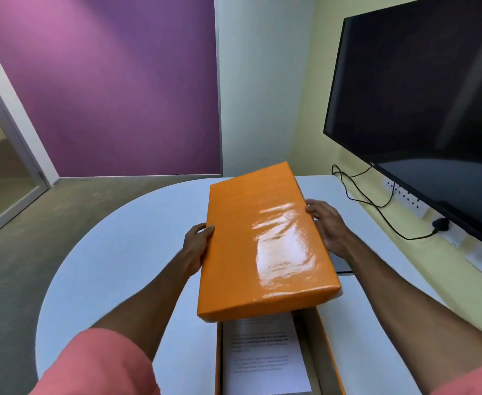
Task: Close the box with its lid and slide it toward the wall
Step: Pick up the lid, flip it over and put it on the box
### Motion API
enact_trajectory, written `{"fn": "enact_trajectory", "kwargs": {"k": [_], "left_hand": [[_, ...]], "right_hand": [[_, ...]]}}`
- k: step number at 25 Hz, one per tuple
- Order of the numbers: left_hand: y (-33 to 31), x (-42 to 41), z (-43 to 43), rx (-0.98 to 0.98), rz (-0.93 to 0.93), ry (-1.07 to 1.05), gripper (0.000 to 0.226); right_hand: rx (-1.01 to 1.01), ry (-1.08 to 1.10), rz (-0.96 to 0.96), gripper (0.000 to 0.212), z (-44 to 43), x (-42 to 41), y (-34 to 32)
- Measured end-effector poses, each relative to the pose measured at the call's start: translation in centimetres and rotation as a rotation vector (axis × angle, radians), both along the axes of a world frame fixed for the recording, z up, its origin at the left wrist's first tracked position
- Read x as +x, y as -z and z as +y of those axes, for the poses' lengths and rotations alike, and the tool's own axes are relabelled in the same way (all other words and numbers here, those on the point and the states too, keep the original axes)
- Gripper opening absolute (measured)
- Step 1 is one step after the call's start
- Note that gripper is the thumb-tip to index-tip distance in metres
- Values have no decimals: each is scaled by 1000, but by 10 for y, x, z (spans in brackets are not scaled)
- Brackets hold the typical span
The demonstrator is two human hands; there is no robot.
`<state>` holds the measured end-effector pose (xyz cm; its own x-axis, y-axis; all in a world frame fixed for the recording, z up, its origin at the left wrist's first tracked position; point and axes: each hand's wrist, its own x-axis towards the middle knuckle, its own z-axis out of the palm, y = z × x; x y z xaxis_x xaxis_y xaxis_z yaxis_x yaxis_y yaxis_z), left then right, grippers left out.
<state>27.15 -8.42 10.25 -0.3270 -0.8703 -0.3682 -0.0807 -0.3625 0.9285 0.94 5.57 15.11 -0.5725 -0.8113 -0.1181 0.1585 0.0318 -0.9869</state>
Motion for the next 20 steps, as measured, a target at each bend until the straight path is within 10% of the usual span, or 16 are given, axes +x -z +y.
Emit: {"fn": "enact_trajectory", "kwargs": {"k": [10,20], "left_hand": [[56,4,35,-25,-92,-209,39],[103,4,65,20,-316,32,39]], "right_hand": [[349,-147,265,59,39,32,84],[466,-106,215,61,56,35,129]]}}
